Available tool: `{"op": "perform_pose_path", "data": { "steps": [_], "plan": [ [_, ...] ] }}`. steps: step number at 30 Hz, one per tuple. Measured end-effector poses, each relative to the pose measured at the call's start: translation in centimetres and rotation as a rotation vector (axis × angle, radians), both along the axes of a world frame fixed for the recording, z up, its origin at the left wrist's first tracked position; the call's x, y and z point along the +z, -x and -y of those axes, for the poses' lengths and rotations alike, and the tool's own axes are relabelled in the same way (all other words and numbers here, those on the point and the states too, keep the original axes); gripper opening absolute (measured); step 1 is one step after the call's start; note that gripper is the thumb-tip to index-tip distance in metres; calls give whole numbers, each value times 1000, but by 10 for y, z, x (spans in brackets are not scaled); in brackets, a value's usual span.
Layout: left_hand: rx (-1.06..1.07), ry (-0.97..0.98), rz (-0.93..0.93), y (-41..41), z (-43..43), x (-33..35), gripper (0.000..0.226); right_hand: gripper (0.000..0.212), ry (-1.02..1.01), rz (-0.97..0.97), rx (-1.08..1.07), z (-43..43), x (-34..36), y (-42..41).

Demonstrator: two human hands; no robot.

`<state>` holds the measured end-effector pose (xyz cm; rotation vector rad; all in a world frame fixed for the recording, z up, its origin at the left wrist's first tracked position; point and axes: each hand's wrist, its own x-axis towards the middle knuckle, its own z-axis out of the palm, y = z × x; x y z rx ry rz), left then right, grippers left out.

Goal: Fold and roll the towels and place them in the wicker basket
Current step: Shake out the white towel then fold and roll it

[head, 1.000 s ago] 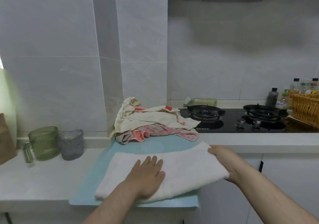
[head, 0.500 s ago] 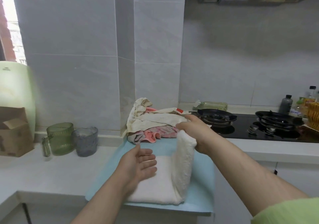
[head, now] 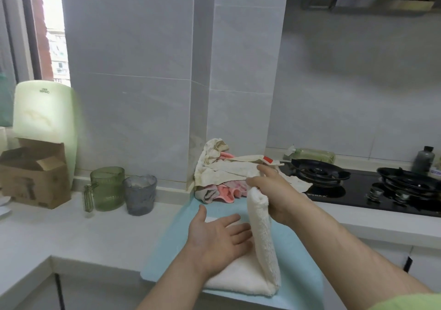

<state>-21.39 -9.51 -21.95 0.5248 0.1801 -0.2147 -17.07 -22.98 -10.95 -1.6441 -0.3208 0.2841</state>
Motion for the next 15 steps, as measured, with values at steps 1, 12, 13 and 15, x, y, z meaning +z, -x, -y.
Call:
{"op": "perform_pose_path", "data": {
  "steps": [1,12,13,15],
  "plan": [
    [7,13,19,3,-4,4,105,65,19,7,9,-3,-2,-1],
    [-18,-595,-7,22,-26,40,39,13,269,485,-60,51,-64,18],
    [7,-683,-37,22,-26,39,30,13,370,592,-44,64,-76,25],
    [58,-751,-63,24,-27,39,31,31,632,686,106,80,-97,43]
  ]
}}
